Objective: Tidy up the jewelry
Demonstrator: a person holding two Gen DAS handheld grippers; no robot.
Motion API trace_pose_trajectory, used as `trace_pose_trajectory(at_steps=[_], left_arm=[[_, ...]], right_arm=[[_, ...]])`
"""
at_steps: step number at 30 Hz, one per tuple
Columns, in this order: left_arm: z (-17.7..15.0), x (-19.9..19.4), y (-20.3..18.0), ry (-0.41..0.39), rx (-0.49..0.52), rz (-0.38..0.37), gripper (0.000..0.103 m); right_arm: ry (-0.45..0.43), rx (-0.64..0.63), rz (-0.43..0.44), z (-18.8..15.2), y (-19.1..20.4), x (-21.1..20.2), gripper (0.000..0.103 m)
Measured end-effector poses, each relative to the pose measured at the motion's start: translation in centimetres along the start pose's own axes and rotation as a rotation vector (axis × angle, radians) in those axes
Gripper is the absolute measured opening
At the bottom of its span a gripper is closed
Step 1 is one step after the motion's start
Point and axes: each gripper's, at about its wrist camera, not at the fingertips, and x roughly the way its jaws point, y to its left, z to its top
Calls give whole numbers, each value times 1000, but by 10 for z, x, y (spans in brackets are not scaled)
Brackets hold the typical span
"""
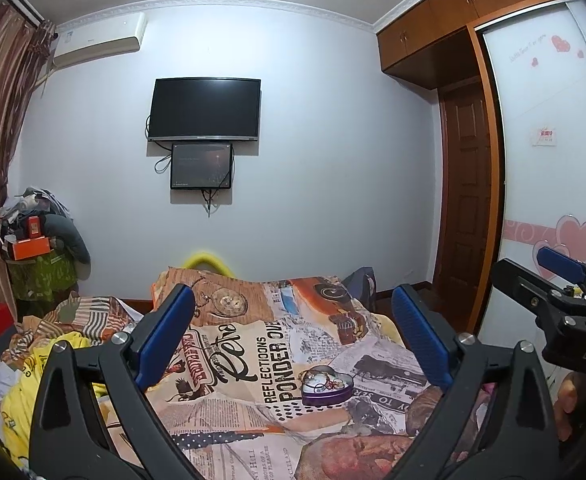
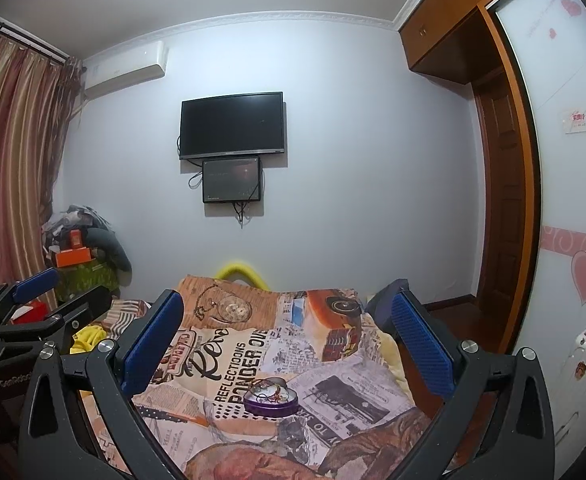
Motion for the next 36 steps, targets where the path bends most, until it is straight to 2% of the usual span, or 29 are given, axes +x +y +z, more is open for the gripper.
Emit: trace_pose_trajectory(at_steps=[18, 36], left_arm=[[-5, 8, 0, 15, -2, -3, 100], [-4, 8, -1, 26, 3, -43, 100]], right_arm=[[19, 11, 5, 1, -2, -1, 103], [23, 11, 6, 3, -3, 0, 103]])
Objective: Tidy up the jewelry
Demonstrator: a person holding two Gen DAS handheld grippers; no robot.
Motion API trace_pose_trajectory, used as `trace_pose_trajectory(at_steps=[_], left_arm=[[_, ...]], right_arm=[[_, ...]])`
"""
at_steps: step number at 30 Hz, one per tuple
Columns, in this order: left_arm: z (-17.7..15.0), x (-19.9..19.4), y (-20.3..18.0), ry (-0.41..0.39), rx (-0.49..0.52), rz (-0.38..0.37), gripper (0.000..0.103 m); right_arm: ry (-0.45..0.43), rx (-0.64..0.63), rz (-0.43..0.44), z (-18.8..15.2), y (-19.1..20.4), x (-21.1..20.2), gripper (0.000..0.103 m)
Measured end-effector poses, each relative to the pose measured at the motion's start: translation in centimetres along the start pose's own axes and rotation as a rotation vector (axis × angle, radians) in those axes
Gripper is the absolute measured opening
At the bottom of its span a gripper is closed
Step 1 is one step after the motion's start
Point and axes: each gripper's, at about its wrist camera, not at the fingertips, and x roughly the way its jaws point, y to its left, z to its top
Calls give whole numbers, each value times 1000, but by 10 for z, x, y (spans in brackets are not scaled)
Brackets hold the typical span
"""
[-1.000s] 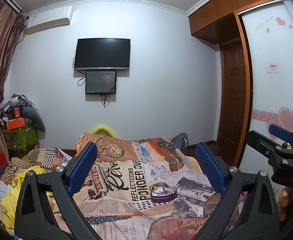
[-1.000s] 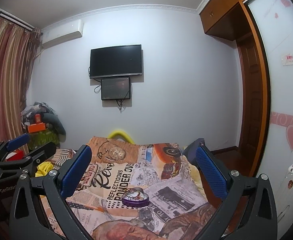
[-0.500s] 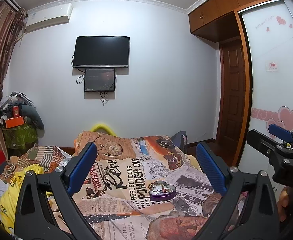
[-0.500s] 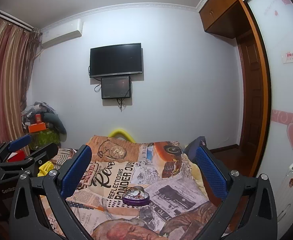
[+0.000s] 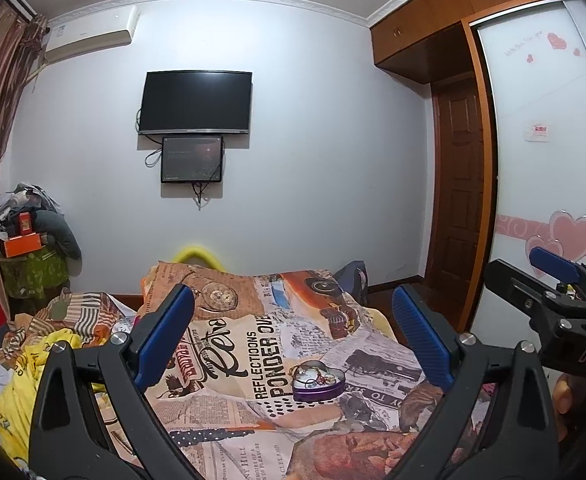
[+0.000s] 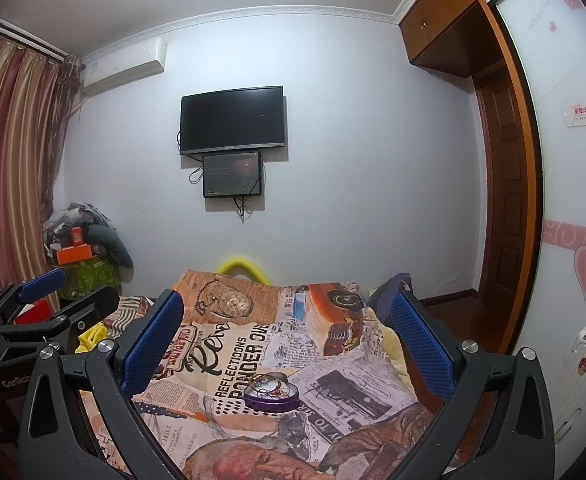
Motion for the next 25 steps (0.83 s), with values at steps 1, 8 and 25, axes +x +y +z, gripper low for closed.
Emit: trace_pose_trajectory(at_steps=[1, 8, 25], left_arm=[[0, 0, 0, 0, 2, -2, 100], [1, -1, -5, 4, 13, -16, 100], [1, 0, -2, 9, 4, -29, 100]], right_arm=[[1, 0, 0, 0, 0, 0, 103], [-1, 3, -3, -2, -1, 0, 103], [11, 0, -3, -3, -2, 3, 103]])
